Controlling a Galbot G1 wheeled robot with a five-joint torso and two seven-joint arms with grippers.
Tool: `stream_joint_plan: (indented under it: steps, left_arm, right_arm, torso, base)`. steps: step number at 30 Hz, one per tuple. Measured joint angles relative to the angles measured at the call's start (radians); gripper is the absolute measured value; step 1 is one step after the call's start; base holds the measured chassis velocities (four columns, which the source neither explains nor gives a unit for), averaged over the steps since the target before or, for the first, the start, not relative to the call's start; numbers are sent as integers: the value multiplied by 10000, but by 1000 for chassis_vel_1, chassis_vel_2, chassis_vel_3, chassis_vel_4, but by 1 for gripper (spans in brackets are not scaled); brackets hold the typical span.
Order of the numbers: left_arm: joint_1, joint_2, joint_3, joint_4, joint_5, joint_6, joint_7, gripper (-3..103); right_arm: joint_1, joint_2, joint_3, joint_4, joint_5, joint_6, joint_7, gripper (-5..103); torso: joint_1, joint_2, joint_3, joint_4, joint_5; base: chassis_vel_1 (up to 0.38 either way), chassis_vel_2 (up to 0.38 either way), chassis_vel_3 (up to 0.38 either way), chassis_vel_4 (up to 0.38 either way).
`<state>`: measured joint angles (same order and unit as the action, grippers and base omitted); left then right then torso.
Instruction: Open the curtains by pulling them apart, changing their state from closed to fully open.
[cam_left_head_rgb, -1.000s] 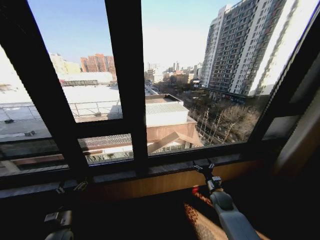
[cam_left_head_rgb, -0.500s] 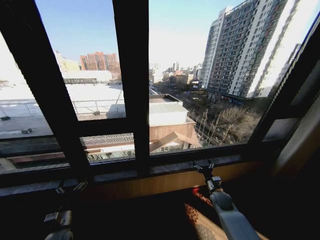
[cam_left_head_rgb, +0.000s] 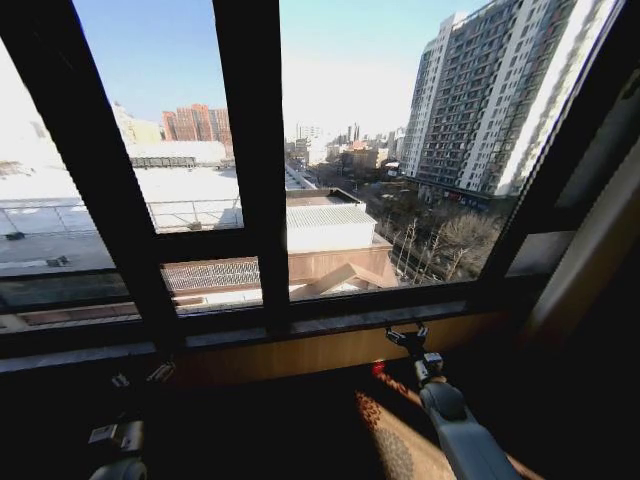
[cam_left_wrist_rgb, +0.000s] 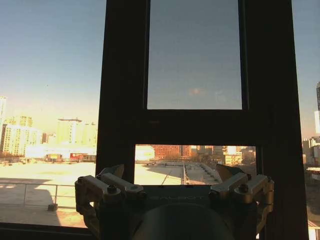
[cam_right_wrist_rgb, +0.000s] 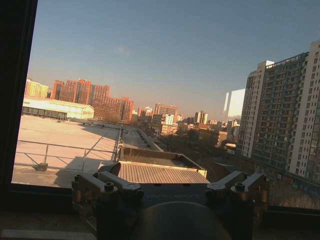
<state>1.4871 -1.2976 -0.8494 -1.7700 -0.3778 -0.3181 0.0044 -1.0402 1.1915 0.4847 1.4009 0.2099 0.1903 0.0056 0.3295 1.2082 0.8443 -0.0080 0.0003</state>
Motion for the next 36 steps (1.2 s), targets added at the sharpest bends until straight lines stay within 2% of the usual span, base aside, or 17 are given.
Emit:
stream_joint_plan:
  steps: [3, 9, 11, 14, 19, 23, 25, 28, 31, 36]
  left_arm:
    - [1, -1, 0, 0, 1, 0, 0, 100]
    - [0, 0, -1, 0, 0, 0, 0, 100]
    - [0, -1, -2, 0, 0, 0, 0, 100]
    - [0, 0, -6, 0, 0, 0, -1, 100]
    - [3, -1, -6, 0, 1, 0, -2, 100]
    - [4, 0, -11, 0, 1, 0, -13, 100]
    - [2, -1, -4, 0, 0, 0, -12, 100]
    - [-3, -1, 1, -1, 0, -1, -2, 100]
    - [-4, -1, 0, 0, 0, 0, -2, 100]
    - [0, 0, -3, 0, 1, -1, -5, 100]
  right_arm:
    - [0, 0, 0, 0, 0, 0, 0, 100]
    - [-1, 0, 0, -1, 0, 0, 0, 100]
    - [1, -1, 0, 0, 0, 0, 0, 100]
    - [0, 0, 0, 0, 0, 0, 0, 100]
    - [-2, 0, -1, 0, 0, 0, 0, 100]
    - [-2, 0, -1, 0, 0, 1, 0, 100]
    - [-3, 0, 0, 0, 0, 0, 0, 100]
    - [-2, -1, 1, -1, 0, 0, 1, 100]
    - [1, -1, 1, 0, 0, 0, 1, 100]
    - [1, 2, -1, 0, 0, 0, 0, 100]
  torso:
    - [-2, 1, -1, 2, -9]
    - [2, -1, 3, -2, 7]
    - [5, -1, 3, 2, -14]
    - [0, 1, 0, 1, -1]
    - [-6, 5, -3, 2, -2]
    - [-9, 10, -5, 5, -4]
    - [-7, 5, -1, -3, -10]
    - [5, -3, 3, -5, 10]
    - [16, -7, 6, 1, -7]
    - [1, -1, 0, 1, -6]
  base:
    - [241, -398, -238, 423]
    - [365, -371, -374, 345]
    - [332, -353, -340, 340]
    - [335, -313, -329, 303]
    - [316, -284, -300, 286]
    - [107, -123, -155, 187]
    - [4, -5, -74, 103]
    - [-43, -57, 25, 29]
    - [-54, 23, 69, -41]
    - [-4, 5, 13, -6]
